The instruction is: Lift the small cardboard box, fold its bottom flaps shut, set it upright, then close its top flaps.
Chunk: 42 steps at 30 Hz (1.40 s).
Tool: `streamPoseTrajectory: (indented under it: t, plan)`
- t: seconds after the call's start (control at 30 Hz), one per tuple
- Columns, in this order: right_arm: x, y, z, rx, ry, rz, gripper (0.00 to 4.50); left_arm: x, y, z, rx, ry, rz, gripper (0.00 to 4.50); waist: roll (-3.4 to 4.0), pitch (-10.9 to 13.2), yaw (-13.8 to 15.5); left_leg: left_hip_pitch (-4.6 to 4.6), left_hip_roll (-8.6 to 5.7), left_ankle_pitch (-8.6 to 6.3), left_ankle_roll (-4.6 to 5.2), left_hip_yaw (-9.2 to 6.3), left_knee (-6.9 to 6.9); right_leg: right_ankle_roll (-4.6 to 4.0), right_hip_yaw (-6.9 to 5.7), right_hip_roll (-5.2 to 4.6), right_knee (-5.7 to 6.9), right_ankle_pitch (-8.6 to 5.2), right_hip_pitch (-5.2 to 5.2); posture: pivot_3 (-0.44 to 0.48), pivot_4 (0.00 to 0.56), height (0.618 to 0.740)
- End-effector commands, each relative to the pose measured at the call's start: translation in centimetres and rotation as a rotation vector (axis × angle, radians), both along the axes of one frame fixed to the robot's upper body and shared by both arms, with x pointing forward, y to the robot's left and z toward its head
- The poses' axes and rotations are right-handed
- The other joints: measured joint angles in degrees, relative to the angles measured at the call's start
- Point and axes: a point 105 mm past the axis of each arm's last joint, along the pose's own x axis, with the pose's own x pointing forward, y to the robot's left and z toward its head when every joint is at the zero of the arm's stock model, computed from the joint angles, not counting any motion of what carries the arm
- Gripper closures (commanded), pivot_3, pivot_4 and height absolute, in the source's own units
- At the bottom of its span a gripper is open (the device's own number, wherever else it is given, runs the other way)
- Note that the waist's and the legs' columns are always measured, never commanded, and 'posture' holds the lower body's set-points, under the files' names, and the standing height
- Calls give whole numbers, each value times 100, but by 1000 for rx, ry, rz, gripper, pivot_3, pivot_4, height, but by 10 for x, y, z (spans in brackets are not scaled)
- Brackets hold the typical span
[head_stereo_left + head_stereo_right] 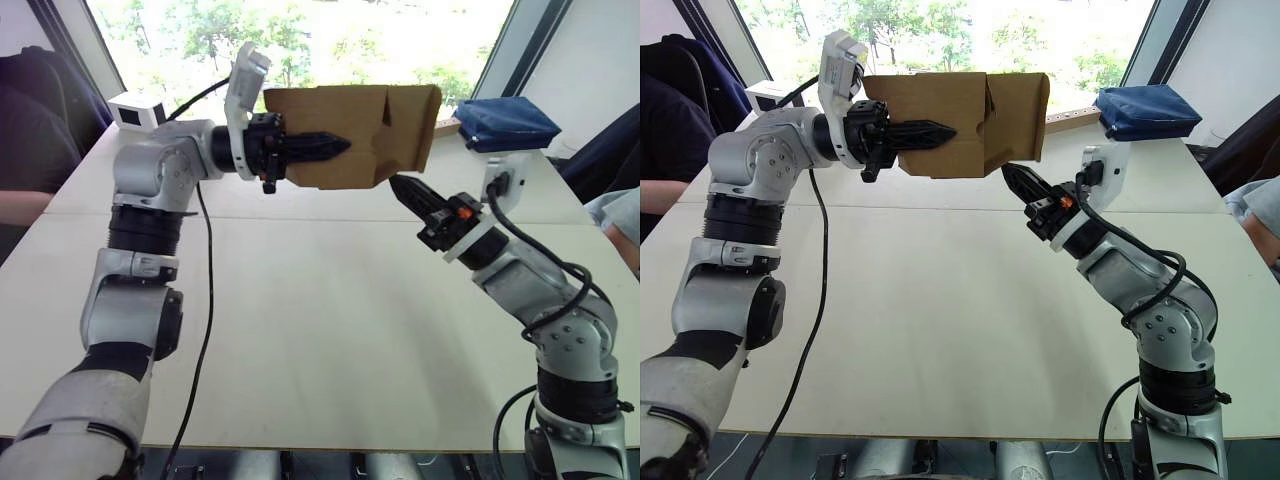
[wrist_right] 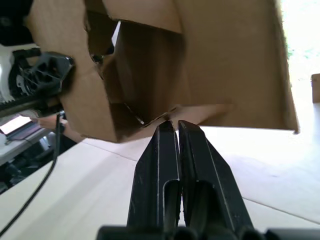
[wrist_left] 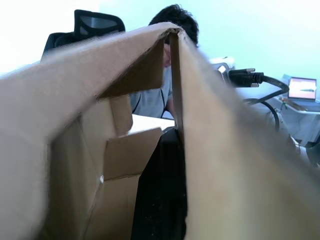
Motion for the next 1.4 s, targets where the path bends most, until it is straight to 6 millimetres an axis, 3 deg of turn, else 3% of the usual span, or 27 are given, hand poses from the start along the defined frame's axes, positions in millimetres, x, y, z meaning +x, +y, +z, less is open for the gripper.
streamPoseTrajectory:
  t: [0.03, 0.53, 0.97, 1.13, 1.27, 1.4]
  plan:
    - [-5, 5, 13, 33, -60, 28, 4381, -11, -1, 14, -19, -58, -31, 4500, 0, 0, 6, 0, -1, 0, 0, 0, 0, 0, 0, -1, 0, 0, 0, 0, 150, 740]
    - [-21, 23, 16, 44, -72, 154, 4381, -19, -10, 3, -5, -24, -80, 4500, 0, 0, -3, 0, -1, 0, 0, 1, 0, 0, 1, -1, 0, 0, 0, 0, 150, 740]
    - [-32, 27, 14, -48, -90, 225, 4381, -20, -6, 7, -5, -37, -74, 4500, 0, 0, -3, 1, -1, 0, 0, 1, 0, 0, 1, -1, 0, 0, 0, 0, 150, 740]
    - [-45, 7, 24, -64, -102, 223, 4381, -16, -1, 10, -11, -46, -50, 4500, 1, 1, 6, 0, -2, 0, 0, 0, 0, 0, 1, -2, -2, 0, 0, 0, 150, 740]
    - [-63, -21, 39, -64, -92, 229, 4381, -17, 2, 14, -22, -47, -52, 4500, 0, 2, 19, -3, -2, 0, 0, -1, 0, 0, 0, -4, -3, 0, 1, 0, 150, 740]
    - [-47, -67, 53, 73, -111, 35, 4381, -19, 3, 14, -23, -40, -68, 4500, -4, 3, 16, 2, -2, 0, 1, 0, 0, 0, 0, -4, -5, 0, 6, 0, 150, 740]
